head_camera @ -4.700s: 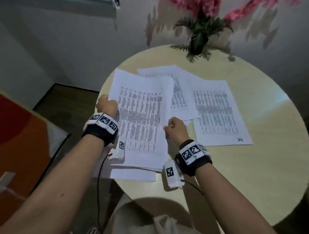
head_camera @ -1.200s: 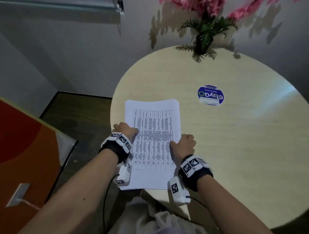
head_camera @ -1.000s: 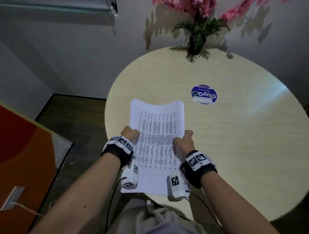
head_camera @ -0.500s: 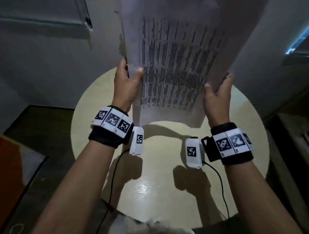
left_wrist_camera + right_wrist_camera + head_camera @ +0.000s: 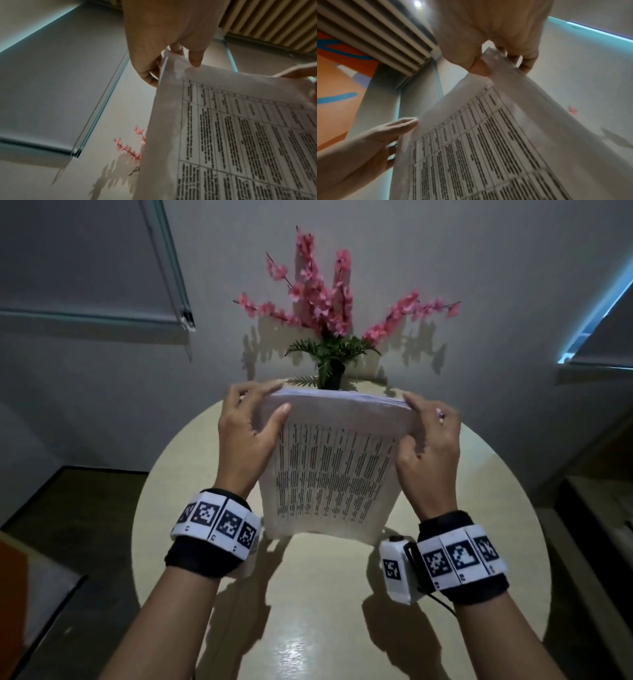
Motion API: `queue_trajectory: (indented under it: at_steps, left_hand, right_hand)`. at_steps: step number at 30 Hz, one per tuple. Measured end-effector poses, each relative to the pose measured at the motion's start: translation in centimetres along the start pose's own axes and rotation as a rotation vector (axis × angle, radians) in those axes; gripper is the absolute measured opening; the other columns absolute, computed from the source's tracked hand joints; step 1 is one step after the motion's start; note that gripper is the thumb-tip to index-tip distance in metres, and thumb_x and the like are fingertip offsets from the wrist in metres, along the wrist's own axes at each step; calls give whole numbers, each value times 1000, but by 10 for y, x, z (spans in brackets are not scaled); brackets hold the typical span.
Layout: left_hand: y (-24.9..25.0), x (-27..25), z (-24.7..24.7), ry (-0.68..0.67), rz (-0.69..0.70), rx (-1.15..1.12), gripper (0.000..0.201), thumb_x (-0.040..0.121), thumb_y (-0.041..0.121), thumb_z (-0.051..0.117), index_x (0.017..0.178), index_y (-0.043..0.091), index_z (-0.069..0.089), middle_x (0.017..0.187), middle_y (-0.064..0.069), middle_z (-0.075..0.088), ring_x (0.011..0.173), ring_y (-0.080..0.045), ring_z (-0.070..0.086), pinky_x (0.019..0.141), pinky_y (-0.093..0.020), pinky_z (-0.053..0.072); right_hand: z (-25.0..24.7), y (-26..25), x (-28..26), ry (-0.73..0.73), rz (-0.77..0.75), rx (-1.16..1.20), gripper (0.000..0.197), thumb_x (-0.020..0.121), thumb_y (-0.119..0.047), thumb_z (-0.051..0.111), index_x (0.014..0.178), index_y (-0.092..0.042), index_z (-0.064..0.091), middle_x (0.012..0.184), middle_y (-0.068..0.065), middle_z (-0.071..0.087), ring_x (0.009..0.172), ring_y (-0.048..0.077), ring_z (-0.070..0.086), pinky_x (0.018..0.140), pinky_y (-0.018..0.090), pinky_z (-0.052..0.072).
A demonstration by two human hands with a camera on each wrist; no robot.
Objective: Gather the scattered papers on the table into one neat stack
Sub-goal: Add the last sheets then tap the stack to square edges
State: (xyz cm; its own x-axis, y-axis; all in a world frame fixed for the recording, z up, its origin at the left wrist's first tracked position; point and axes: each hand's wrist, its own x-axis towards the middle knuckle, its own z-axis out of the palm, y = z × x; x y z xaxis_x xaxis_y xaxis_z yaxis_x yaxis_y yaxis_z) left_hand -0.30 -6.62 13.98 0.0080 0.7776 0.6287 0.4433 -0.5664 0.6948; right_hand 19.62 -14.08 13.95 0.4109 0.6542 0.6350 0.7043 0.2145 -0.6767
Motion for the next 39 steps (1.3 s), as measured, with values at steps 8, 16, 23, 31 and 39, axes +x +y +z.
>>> queue_trajectory:
  at_steps: [8,16,23,31,39]
  left_hand:
    - [-4,-24,22,-110,-478,-488,15,93,21,43,94,32,53,101,-5,63,95,-24,61,93,-59,47]
    - [-7,10,8,-121,-354,-612,14,90,17,57,96,26,48,96,5,60,86,-5,60,71,-17,53]
    - [-12,0,18,-186,-403,-597,25,96,5,42,119,14,42,102,3,60,92,-9,61,83,-23,54]
    - [-34,-21,26,-301,-480,-616,24,96,16,42,118,25,38,125,-7,53,111,-19,56,96,-36,49]
    - [-105,-91,25,-328,-953,-435,17,88,35,56,104,30,54,115,-11,60,113,-34,57,90,-45,48]
  right_hand:
    - [28,19,-30,-148,546,351,23,91,4,35,104,-14,42,88,-12,56,80,5,55,80,36,49]
    - [7,18,-8,-99,421,470,34,85,12,34,106,-14,31,93,-11,49,78,-13,52,74,10,47]
    - [20,7,-5,-58,437,388,44,84,10,39,120,-14,29,121,7,47,107,14,49,103,36,44]
    - [23,-53,59,-619,-258,-598,33,84,-23,58,116,-25,56,121,5,59,120,24,50,107,44,29]
    - [5,-35,86,-691,-139,-204,9,79,-9,65,77,-18,65,67,-7,62,73,4,55,67,23,44]
